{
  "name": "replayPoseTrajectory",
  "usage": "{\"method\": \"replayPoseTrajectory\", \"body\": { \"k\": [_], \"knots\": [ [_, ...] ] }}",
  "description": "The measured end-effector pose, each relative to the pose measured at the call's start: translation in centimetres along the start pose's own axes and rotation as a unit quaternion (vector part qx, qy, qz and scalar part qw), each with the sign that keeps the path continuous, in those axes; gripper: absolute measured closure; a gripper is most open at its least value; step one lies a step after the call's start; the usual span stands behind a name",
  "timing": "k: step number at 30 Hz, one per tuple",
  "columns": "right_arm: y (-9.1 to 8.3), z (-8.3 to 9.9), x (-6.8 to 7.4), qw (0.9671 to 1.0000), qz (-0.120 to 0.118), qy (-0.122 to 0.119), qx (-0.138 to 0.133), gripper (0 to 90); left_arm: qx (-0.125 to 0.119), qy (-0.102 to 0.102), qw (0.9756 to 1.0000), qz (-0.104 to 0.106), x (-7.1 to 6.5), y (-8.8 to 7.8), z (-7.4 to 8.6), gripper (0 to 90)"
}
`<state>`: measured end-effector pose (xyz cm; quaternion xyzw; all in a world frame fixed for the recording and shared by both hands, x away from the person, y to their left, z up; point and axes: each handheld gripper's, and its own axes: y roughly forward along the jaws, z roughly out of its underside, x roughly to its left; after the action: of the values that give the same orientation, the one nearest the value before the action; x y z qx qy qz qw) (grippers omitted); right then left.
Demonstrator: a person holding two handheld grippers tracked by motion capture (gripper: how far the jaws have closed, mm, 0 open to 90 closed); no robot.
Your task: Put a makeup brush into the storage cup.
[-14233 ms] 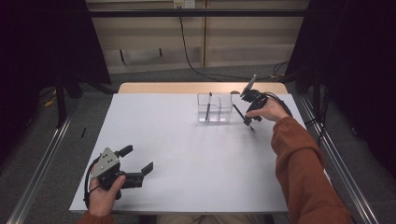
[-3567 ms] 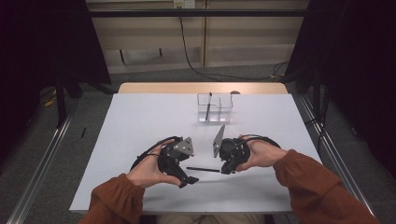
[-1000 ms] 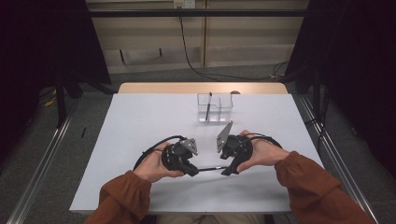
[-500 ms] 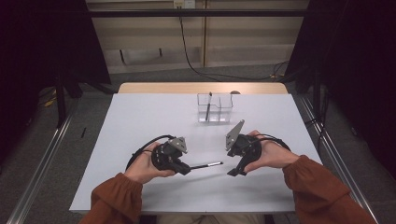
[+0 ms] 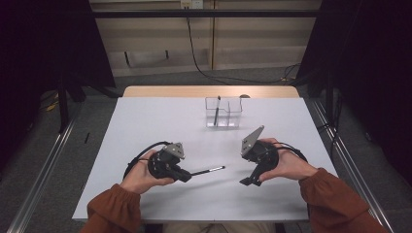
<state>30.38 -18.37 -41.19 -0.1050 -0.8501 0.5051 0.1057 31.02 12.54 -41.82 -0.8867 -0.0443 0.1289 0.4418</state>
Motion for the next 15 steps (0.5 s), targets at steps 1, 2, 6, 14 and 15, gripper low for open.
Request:
{"method": "replayPoseTrajectory", "body": {
  "k": [1, 2, 6, 14, 15],
  "knots": [
    [-0.1, 0.2, 0.0, 1.0000, 0.001, 0.002, -0.004, 8.5, -0.003, -0.002, 1.0000, 0.000, 0.0, 0.0, 0.1, 83.8],
    [-0.1, 0.4, 0.0, 1.0000, 0.001, 0.001, -0.009, 7.8, -0.002, -0.002, 1.0000, 0.000, 0.0, -0.1, 0.2, 83.8],
    [-0.3, 1.0, 0.1, 0.9997, 0.003, 0.012, -0.020, 6.8, -0.011, -0.010, 0.9999, -0.003, 0.0, -0.4, 0.7, 83.8],
    [-0.8, 2.1, 0.2, 0.9986, -0.004, 0.021, -0.049, 7.4, -0.033, -0.008, 0.9994, -0.010, -0.4, -1.2, 1.1, 83.8],
    [-0.9, 2.3, 0.2, 0.9983, -0.008, 0.022, -0.054, 7.4, -0.037, -0.011, 0.9992, -0.011, -0.4, -1.1, 1.3, 83.8]
  ]
}}
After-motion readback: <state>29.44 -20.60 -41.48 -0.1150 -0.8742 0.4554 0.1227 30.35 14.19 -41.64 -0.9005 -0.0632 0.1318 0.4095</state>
